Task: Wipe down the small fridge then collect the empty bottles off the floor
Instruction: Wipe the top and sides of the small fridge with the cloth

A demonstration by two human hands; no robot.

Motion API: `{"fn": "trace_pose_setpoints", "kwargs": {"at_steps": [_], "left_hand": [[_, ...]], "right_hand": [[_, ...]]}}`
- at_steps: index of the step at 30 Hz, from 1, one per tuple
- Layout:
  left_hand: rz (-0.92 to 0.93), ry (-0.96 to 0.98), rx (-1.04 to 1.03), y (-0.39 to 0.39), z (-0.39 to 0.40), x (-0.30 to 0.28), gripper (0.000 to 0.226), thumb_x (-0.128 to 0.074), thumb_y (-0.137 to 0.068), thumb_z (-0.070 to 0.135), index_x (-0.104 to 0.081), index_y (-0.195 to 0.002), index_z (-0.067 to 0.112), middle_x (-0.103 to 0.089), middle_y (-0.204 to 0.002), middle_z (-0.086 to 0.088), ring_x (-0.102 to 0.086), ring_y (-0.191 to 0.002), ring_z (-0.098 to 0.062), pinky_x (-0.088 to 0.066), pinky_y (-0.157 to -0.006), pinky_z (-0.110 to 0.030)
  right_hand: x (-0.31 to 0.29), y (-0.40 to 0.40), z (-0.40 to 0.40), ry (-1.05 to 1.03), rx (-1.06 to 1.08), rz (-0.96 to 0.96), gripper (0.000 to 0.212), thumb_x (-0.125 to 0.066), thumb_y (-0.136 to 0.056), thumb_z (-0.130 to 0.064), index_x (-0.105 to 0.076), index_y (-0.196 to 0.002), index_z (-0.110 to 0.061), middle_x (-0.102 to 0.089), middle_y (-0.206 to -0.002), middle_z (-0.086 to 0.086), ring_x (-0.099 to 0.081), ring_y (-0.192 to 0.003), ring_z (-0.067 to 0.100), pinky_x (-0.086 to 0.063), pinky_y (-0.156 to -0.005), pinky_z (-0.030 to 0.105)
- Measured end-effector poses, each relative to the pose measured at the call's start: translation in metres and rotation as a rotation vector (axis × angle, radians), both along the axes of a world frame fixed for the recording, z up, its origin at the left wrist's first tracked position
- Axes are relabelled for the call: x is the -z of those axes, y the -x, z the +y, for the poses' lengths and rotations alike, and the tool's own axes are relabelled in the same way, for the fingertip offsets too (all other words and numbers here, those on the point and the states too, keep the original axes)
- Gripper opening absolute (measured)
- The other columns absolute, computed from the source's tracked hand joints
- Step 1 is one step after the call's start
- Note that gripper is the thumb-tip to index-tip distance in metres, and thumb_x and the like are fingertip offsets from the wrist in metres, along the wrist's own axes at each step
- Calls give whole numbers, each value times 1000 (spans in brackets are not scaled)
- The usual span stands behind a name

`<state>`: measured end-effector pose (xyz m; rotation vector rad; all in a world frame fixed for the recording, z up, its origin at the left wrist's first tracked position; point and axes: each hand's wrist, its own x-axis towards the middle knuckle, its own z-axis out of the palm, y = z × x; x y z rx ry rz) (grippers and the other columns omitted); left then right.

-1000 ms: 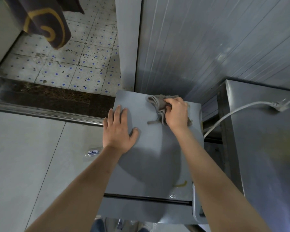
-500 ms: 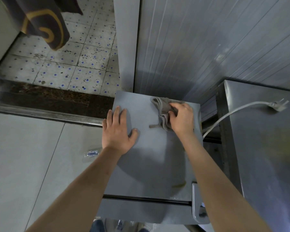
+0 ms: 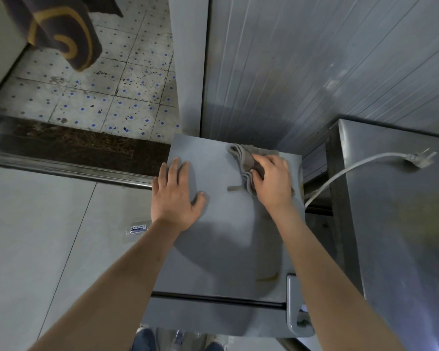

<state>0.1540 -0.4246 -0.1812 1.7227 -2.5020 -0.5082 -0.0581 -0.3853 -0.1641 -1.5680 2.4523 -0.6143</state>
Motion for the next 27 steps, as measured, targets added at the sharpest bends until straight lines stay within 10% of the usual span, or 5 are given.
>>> {"fn": "trace_pose_setpoints", "kwargs": {"at_steps": [27], "left_hand": [[8,-3,1,-1,0,-1,83,-27,-74,55,-31,-144,10,-25,-154,-12,-20,-140,-40,-23,-111,-53]], "right_hand": [[1,35,-10,-23,188,30,35,-56,-89,-7,-60,-123,-14,-59,-121,14,-49,-110,33,-40,-95,37]]}}
